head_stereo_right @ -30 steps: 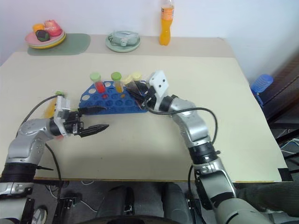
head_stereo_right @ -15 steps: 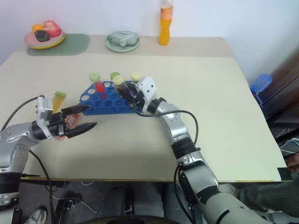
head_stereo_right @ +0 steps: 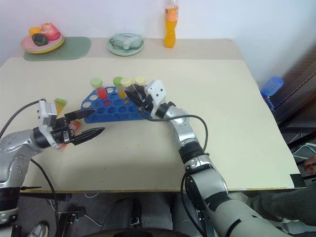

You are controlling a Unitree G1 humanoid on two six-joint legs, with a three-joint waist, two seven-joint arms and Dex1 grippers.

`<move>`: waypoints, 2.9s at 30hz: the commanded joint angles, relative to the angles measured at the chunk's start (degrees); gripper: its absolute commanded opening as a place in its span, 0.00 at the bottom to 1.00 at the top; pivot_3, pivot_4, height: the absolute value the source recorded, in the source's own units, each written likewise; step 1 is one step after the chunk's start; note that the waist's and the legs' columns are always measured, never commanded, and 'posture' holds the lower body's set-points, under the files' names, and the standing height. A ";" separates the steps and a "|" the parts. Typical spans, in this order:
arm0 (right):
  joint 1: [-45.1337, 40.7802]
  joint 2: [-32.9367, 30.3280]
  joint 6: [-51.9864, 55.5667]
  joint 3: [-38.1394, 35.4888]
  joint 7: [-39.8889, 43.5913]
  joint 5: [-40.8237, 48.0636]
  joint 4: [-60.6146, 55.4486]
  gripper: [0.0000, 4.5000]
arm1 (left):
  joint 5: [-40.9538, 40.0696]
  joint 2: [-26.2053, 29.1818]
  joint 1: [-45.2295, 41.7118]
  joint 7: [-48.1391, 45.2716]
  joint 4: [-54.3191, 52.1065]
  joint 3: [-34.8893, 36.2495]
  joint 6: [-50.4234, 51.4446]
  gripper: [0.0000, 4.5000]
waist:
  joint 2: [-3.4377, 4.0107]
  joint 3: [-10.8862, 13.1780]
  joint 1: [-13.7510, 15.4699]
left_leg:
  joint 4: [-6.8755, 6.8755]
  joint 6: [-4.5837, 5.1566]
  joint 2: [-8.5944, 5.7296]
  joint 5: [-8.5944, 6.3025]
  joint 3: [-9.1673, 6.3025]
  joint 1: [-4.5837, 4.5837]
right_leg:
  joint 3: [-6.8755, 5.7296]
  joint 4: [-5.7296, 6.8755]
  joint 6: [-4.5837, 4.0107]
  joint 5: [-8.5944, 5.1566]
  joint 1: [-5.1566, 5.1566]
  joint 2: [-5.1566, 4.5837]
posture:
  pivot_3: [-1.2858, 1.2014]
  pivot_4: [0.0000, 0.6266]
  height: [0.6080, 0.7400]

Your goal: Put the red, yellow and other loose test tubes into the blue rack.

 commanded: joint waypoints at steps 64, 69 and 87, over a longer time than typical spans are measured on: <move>10.87 -6.70 -16.80 -0.19 -4.93 -7.52 -0.66 0.80 | -5.45 -5.27 3.88 8.43 2.30 9.72 -0.24 1.00 | 0.07 0.03 -0.02 | -0.17 -0.03 0.01 0.00 0.01 0.74 | 0.01 -0.09 -0.04 -0.01 0.69 -0.05 | 0.52 0.24 1.00; 17.98 -14.26 -5.29 0.30 1.33 -3.86 -18.08 0.80 | -5.97 -5.00 4.91 17.89 -1.61 12.03 4.84 1.00 | 0.08 0.04 0.10 | -0.17 0.00 0.01 -0.02 0.00 0.74 | 0.01 -0.11 -0.03 -0.01 0.69 -0.08 | 0.52 0.24 1.00; 33.07 -38.54 27.03 -6.38 15.73 16.47 -59.07 0.80 | -7.35 13.77 -13.41 41.89 -3.90 4.21 59.82 1.00 | -0.02 0.08 1.76 | -0.18 0.32 -0.05 -0.21 -0.01 0.79 | 0.02 -0.20 -0.04 -0.03 0.72 -0.04 | 0.52 0.24 1.00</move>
